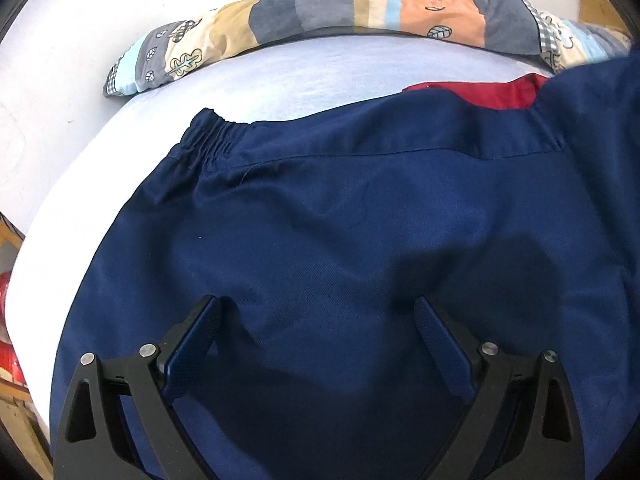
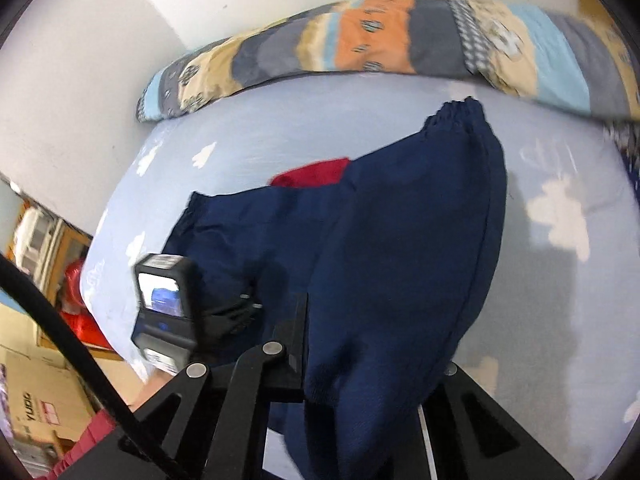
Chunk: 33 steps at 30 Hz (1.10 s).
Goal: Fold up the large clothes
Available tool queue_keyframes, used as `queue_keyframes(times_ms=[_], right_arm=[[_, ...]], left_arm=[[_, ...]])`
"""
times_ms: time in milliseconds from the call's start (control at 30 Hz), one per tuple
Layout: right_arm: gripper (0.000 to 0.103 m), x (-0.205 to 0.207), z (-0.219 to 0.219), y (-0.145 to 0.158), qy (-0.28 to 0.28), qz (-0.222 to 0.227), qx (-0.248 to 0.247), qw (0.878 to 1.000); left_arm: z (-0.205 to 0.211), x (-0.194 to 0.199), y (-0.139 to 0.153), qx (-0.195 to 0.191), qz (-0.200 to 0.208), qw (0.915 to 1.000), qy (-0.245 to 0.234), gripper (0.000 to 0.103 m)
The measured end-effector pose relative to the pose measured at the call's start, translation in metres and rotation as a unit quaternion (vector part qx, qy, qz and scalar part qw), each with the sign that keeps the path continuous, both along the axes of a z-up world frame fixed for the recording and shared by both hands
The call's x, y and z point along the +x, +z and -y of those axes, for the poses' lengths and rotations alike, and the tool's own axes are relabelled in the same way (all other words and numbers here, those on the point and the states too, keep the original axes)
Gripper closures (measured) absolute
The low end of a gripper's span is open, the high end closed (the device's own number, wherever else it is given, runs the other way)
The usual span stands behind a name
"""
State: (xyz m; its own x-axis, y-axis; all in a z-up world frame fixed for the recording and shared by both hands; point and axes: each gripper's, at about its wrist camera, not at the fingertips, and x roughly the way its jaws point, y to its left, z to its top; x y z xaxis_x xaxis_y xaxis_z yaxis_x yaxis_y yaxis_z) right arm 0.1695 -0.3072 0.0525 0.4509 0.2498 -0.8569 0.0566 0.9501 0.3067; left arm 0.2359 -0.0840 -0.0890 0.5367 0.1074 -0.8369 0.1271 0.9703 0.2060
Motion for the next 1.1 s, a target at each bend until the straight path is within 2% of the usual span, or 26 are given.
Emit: queue_keyframes(times_ms=[100, 233, 333, 433, 533, 667, 800, 867, 1000, 1067, 1100], right_arm=[[0.093, 0.016, -0.045, 0.016, 0.005, -0.009, -0.035, 0.999], [0.093, 0.038, -0.103, 0.016, 0.007, -0.024, -0.082, 0.996], [0.093, 0.050, -0.137, 0.005, 0.010, -0.036, -0.095, 0.995], [0.093, 0.062, -0.172, -0.008, 0.011, -0.044, -0.107, 0.993], [0.093, 0.078, -0.209, -0.032, -0.003, -0.054, -0.125, 0.991], [0.093, 0.096, -0.260, -0.074, -0.032, -0.061, -0.152, 0.986], [0.093, 0.105, -0.325, -0.118, -0.033, -0.059, -0.191, 0.979], [0.092, 0.104, -0.353, -0.135, -0.037, -0.049, -0.232, 0.971], [0.082, 0.099, -0.375, -0.148, -0.045, -0.024, -0.303, 0.952], [0.076, 0.094, -0.377, -0.138, -0.020, -0.014, -0.294, 0.956], [0.067, 0.091, -0.377, -0.129, -0.008, -0.002, -0.277, 0.961]], left_arm=[[-0.002, 0.000, 0.001, -0.011, 0.000, 0.9999, -0.007, 0.006], [-0.019, 0.003, 0.012, -0.045, -0.022, 0.9987, -0.010, 0.008], [-0.059, 0.012, 0.036, -0.062, -0.019, 0.9971, 0.040, 0.009], [-0.117, 0.017, 0.069, -0.064, 0.017, 0.9927, 0.100, 0.009], [-0.174, 0.017, 0.096, -0.052, 0.038, 0.9872, 0.146, 0.009], [-0.247, 0.016, 0.119, -0.063, 0.047, 0.9789, 0.189, 0.009], [-0.290, 0.013, 0.126, -0.061, 0.054, 0.9733, 0.215, 0.009], [-0.305, 0.014, 0.127, -0.078, 0.051, 0.9708, 0.221, 0.009], [-0.313, 0.008, 0.128, -0.089, 0.054, 0.9694, 0.222, 0.009], [-0.315, 0.005, 0.135, -0.094, 0.063, 0.9693, 0.218, 0.009], [-0.315, 0.004, 0.138, -0.098, 0.067, 0.9689, 0.217, 0.009]])
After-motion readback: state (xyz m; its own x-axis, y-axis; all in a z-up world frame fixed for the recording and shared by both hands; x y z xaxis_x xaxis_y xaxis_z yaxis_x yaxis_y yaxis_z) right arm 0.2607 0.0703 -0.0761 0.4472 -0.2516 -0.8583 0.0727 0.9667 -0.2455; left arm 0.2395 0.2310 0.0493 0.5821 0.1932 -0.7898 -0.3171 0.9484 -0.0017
